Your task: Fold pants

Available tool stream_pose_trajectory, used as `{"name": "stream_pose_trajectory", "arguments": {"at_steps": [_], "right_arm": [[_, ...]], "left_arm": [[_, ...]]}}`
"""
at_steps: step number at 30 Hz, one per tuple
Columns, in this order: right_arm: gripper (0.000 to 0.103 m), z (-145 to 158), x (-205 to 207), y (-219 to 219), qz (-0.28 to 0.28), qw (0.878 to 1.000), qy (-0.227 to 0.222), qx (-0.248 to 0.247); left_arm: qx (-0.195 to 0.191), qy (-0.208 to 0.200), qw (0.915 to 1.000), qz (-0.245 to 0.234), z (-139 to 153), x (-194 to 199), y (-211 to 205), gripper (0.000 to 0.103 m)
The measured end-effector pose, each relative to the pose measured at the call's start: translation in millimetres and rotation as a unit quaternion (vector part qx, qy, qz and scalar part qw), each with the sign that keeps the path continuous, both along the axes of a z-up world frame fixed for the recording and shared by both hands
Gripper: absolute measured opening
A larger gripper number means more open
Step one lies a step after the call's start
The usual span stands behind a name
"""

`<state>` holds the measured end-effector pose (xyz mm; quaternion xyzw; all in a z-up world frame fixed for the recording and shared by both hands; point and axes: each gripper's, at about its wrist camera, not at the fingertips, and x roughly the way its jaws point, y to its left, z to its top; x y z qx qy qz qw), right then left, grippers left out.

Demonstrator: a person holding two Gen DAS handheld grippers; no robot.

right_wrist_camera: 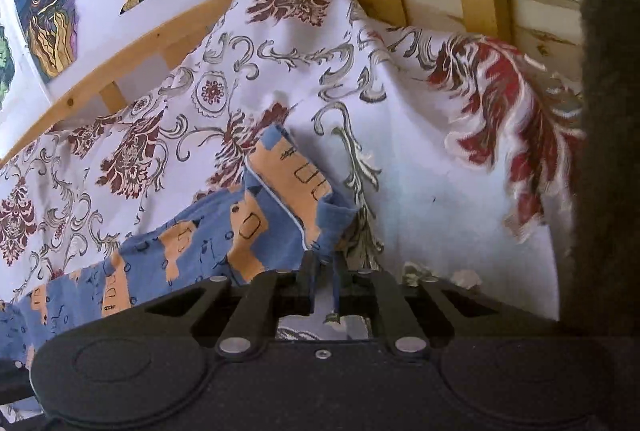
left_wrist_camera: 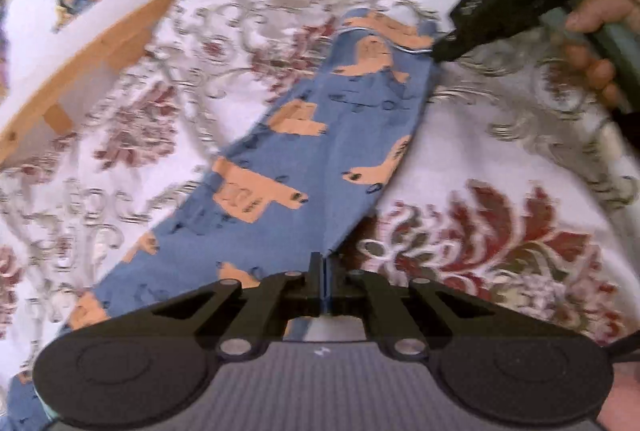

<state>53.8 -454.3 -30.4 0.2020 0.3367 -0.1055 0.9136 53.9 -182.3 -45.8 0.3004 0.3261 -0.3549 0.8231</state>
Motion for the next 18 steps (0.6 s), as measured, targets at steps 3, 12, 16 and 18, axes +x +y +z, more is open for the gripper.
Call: {"name": "stream_pose_trajectory", "arguments": {"at_steps": [3, 12, 16, 18], "right_arm": [[0.027, 1, -3, -3, 0.006, 1.000, -0.013, 0.016], [0.064, 5, -6, -3, 0.027, 0.998, -0.039, 0.030], [0.082, 4, -4, 4, 0.052, 0.998, -0.043, 0.020], [0.087, 5, -4, 7, 0.065, 0.997, -0.047, 0.014]], "left_arm": [[-0.026, 0.062, 0.9977, -0.008, 11, 13, 7, 0.014], [-0.171, 0.157, 0.9719, 0.040, 54, 107, -45, 0.103], [-0.176, 0.197, 0.9618, 0.072, 53, 156, -102, 0.103], [-0.157, 0.203, 0.9640, 0.070, 49, 174, -129, 0.103]]}}
